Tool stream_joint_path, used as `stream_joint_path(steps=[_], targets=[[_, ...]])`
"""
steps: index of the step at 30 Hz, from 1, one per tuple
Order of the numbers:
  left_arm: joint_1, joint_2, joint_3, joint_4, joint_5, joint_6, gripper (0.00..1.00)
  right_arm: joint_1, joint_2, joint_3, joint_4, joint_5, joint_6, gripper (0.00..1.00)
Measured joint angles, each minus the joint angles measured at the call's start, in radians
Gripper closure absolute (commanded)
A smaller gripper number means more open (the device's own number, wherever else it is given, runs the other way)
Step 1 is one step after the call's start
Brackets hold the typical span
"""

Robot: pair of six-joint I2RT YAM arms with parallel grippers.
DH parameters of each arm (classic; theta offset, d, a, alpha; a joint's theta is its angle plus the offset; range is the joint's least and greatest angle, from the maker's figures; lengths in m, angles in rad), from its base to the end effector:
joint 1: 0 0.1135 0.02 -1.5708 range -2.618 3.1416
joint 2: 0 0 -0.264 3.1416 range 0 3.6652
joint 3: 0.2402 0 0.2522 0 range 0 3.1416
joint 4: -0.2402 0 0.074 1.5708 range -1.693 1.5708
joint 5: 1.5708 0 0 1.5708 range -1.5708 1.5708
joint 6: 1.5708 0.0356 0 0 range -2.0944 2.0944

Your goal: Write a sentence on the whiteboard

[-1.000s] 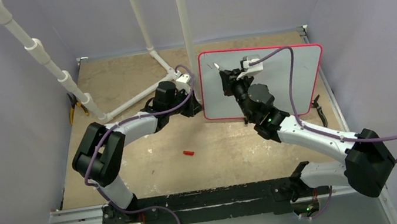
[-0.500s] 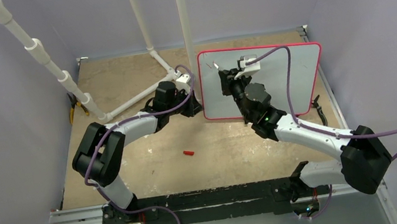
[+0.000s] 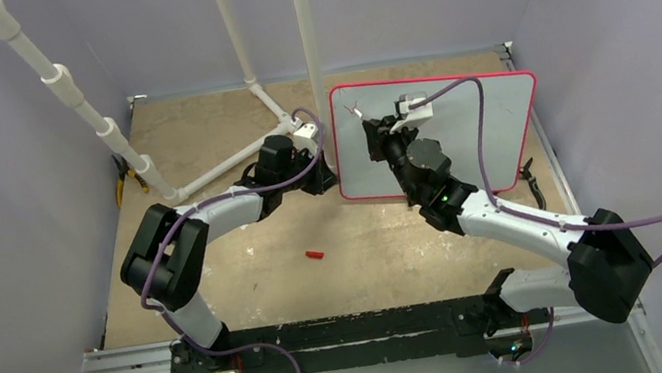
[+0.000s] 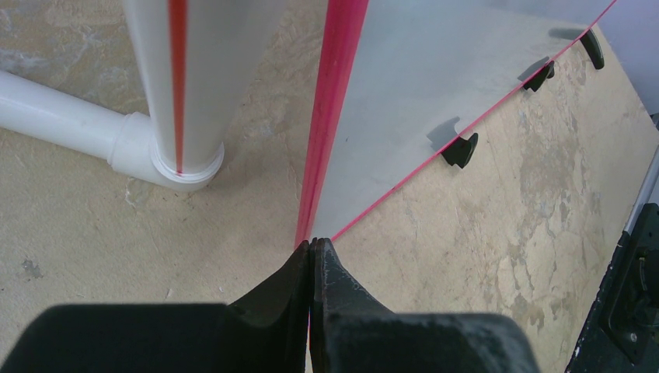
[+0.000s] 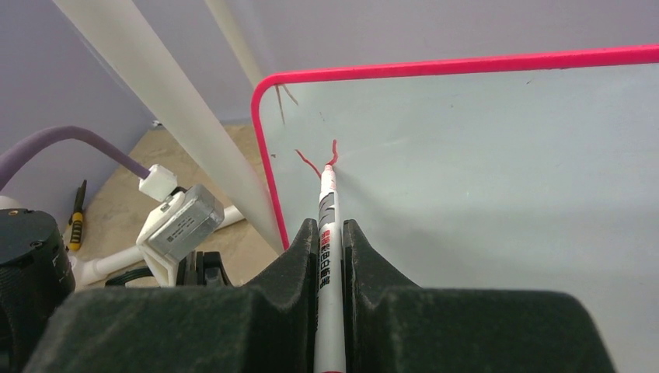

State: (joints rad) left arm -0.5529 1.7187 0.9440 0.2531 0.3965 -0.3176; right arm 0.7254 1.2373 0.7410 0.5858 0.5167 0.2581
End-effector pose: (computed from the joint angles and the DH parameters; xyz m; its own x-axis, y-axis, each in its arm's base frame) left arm 0.3064 -0.2053 0.1929 -0.6431 0.0584 -0.7636 0.5985 0.6604 -0.4536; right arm 0.2227 0.1740 0.3085 0.0114 0.3067 -0.9517 -0.2188 0.9295 0.2969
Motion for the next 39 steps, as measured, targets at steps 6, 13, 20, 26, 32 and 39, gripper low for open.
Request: stream_joint_path(steps=[6,13,20,26,32,39], targets=[[0.0,0.0,0.0,0.0,0.0,0.0,1.0,0.0,0.008,-0.001,-0.003,-0.021,0.008,1.0],[0.0,0.0,0.0,0.0,0.0,0.0,1.0,0.0,0.013,-0.011,-0.025,-0.021,0.023,1.0],[0.0,0.0,0.0,0.0,0.0,0.0,1.0,0.0,0.013,-0.026,-0.044,-0.02,0.04,1.0],[0.0,0.0,0.0,0.0,0.0,0.0,1.0,0.0,0.013,-0.052,-0.055,-0.038,0.056,1.0],[0.0,0.0,0.0,0.0,0.0,0.0,1.0,0.001,-0.002,-0.064,-0.063,-0.048,0.064,1.0],[-0.001,0.0,0.0,0.0,0.0,0.0,1.0,0.0,-0.087,-0.073,-0.059,-0.058,0.068,1.0]])
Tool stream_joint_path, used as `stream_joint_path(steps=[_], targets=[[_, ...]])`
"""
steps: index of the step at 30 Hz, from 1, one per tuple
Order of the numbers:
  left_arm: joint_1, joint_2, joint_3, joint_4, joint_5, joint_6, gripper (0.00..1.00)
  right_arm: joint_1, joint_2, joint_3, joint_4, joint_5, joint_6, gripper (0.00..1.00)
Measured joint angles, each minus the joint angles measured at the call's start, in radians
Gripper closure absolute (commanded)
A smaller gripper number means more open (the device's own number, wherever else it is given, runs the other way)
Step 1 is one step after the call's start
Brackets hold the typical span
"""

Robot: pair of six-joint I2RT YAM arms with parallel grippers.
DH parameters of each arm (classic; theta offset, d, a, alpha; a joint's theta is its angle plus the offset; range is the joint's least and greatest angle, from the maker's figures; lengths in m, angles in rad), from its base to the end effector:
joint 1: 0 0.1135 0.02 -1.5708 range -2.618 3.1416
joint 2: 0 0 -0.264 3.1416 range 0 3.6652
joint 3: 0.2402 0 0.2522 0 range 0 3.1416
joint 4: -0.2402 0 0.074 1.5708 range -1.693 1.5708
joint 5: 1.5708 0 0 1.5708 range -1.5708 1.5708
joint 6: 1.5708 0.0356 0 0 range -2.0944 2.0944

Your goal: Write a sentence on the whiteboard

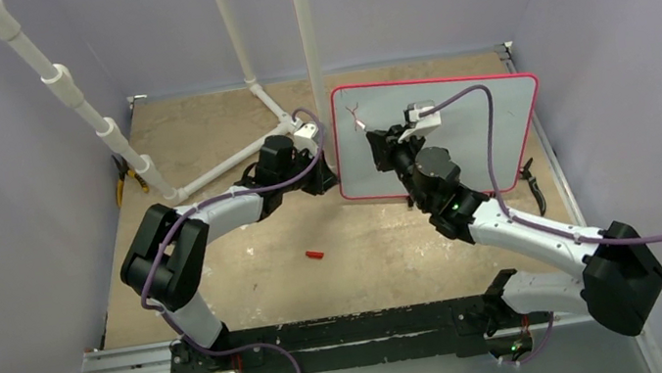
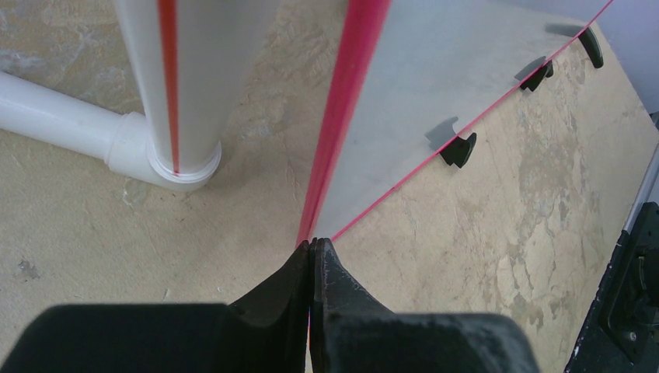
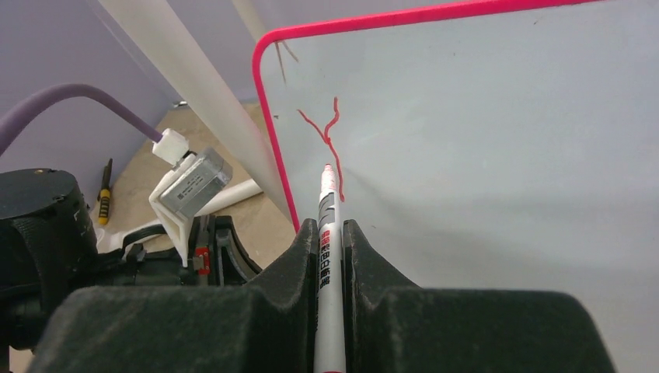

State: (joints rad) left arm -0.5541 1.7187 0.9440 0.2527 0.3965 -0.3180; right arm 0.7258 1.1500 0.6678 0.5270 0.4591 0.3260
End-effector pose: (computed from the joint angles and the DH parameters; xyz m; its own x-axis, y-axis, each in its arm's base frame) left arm 0.3062 -0.2056 0.1929 -0.6435 0.0590 -0.7632 0.5989 0.6598 -0.4539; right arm 0.2071 0.1626 0.2988 -0.0528 0.3370 -0.9400 -0.2607 0.9040 0.3387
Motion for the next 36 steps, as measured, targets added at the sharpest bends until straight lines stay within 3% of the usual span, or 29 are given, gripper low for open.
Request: stream_joint_path(steps=[36], targets=[[-0.005,0.0,0.0,0.0,0.001,0.0,1.0,0.0,0.042,0.007,0.015,0.064,-0.038,1.0]])
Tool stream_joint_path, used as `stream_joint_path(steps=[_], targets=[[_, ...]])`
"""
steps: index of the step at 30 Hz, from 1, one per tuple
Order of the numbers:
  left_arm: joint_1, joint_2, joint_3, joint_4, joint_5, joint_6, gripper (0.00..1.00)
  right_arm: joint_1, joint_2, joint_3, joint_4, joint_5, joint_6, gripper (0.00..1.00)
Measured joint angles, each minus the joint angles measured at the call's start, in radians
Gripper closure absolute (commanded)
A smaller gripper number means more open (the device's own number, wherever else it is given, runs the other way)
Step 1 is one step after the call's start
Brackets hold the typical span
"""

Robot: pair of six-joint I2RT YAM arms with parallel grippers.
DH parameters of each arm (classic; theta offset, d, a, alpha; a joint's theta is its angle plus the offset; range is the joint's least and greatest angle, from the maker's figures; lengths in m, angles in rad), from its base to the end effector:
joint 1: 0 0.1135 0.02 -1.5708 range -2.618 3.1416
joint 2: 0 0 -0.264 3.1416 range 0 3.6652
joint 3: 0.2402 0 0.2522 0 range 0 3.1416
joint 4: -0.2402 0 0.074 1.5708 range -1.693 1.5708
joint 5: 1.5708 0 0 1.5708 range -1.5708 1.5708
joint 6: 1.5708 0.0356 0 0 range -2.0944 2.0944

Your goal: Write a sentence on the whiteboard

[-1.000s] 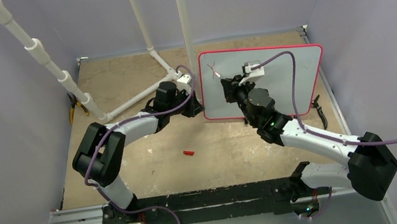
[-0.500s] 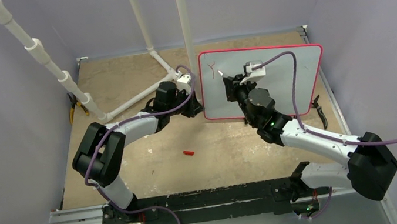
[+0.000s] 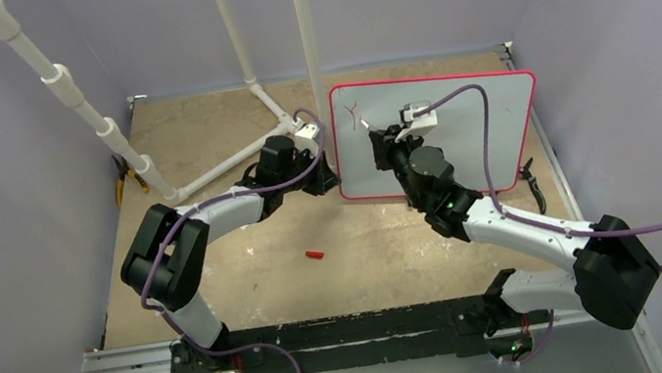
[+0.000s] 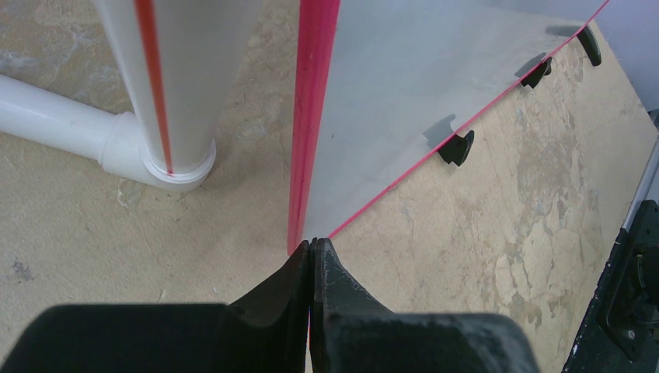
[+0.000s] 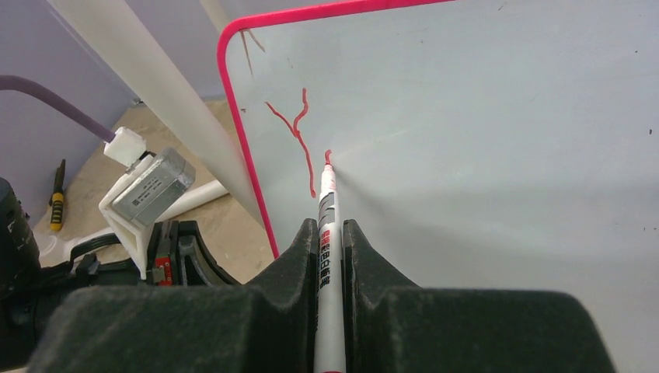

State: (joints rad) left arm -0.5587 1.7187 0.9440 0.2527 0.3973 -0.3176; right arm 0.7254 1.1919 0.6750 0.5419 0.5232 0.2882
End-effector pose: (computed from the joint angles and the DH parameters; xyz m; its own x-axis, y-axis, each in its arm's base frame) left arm 0.3052 -0.2070 0.1929 -0.6431 0.0624 -0.7632 0.6025 0.6564 -0.4540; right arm 0.2136 0.1657 0.2925 -0.0392 0.2943 -0.9549 -0.1980 0.9344 0.2961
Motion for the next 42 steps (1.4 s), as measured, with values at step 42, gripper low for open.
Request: stream_joint_path(steps=[42], targets=[[0.0,0.037,0.001,0.002,0.021,-0.005,0.89,0.0,0.013,0.025,-0.024,0.03,-0.002,1.0]])
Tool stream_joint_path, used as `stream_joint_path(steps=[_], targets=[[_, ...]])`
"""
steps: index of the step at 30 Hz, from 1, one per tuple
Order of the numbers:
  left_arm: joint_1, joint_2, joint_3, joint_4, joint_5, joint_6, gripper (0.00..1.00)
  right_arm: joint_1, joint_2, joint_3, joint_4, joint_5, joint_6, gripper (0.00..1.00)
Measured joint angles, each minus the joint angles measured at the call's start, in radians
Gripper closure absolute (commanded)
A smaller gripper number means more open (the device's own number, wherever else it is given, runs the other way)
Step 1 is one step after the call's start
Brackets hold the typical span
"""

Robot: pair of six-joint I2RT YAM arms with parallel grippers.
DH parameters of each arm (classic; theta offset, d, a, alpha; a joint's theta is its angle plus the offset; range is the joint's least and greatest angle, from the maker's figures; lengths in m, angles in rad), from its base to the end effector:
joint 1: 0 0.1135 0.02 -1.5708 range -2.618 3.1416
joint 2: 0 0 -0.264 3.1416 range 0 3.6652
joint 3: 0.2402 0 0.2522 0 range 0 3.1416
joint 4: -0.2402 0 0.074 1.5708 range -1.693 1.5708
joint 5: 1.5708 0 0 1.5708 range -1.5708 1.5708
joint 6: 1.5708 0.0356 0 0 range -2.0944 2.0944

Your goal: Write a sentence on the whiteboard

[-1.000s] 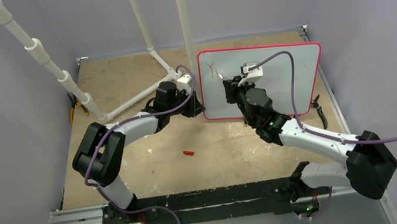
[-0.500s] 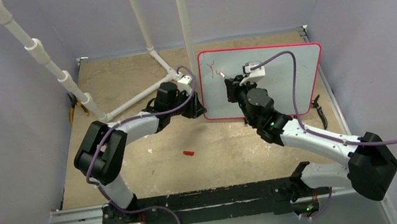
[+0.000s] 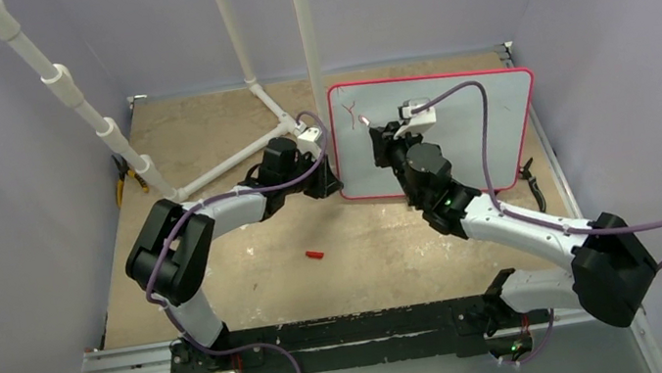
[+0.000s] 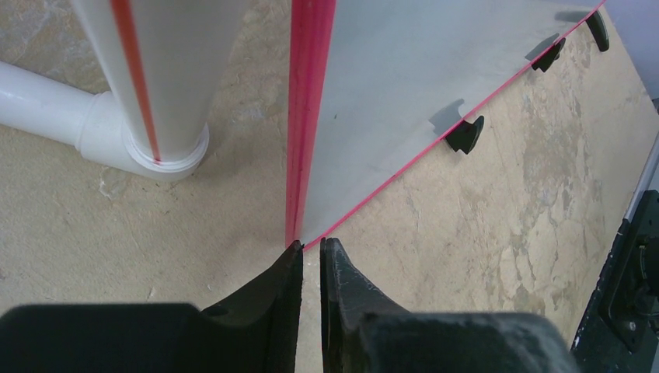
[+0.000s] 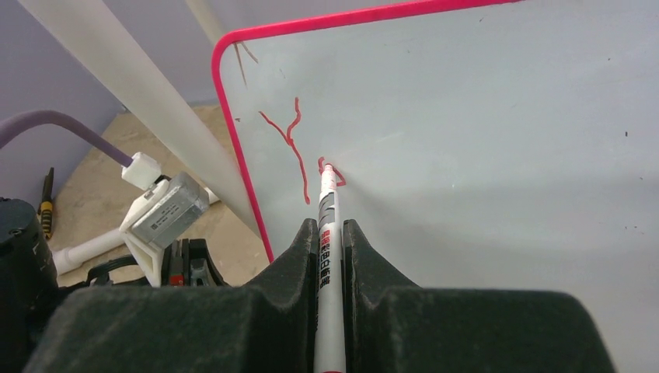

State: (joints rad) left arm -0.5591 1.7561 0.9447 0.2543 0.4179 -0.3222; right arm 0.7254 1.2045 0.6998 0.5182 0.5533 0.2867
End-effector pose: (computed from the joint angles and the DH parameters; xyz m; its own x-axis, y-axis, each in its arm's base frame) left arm 0.3070 -0.2092 0.1803 -0.6711 0.0785 -0.7372 0.5949 0.6504 -0.4723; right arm 0.2168 0.1672 0.2955 -0.0387 0.2872 -0.9571 -0.1671 0.9424 0.2896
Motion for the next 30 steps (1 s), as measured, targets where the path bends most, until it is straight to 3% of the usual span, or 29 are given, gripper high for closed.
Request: stream_joint_path(steps=[12,21,30], targets=[[-0.001,0.01,0.001,-0.001,0.002,0.0,0.94,0.0,0.005,0.008,0.023,-0.022,-0.003,1.0],[0.0,0.015,0.002,-0.006,-0.003,0.0,0.98,0.0,-0.118,0.001,0.018,-0.023,-0.005,1.0],[-0.001,0.015,0.002,-0.009,-0.004,0.0,1.0,0.0,-0.088,-0.009,-0.006,-0.014,-0.005,1.0]])
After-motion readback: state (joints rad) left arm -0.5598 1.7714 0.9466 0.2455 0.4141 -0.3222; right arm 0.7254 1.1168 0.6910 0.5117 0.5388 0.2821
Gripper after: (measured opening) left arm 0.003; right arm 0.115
